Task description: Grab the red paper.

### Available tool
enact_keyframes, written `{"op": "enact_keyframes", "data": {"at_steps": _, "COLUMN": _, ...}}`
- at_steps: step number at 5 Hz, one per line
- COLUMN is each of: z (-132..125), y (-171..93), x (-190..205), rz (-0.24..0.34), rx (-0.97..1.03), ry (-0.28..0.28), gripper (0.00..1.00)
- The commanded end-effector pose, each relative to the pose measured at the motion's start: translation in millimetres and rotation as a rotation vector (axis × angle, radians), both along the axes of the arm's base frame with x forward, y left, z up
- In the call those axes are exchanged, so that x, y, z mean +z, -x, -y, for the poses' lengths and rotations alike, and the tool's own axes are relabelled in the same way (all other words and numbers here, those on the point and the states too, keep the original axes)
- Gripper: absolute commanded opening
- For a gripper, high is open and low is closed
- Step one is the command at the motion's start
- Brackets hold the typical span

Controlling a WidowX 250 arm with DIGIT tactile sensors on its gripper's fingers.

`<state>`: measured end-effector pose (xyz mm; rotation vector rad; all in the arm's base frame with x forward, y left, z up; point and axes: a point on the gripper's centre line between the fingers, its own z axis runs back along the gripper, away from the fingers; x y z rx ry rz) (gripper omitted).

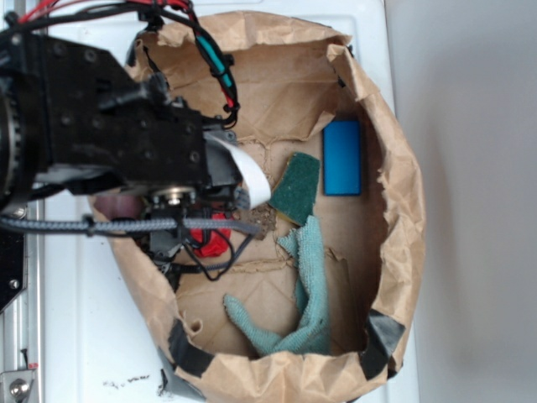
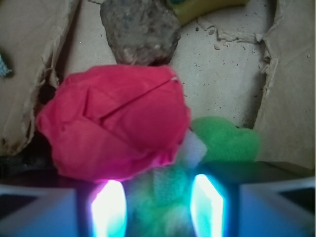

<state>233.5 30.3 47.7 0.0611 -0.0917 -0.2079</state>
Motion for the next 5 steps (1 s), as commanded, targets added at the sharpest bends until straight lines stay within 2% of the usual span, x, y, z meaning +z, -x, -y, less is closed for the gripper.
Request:
{"op": "enact_keyframes", "data": {"at_steps": 1, "z": 3.2, "y": -6.8, "x": 12.0, "rz": 0.048, "rx": -0.007, "ry": -0.004, "gripper": 0.00}}
{"op": "enact_keyframes", "data": {"at_steps": 5, "z": 2.3, "y": -6.2, "x": 12.0, "rz": 0.067, "rx": 0.013, "ry": 0.012, "gripper": 0.00}}
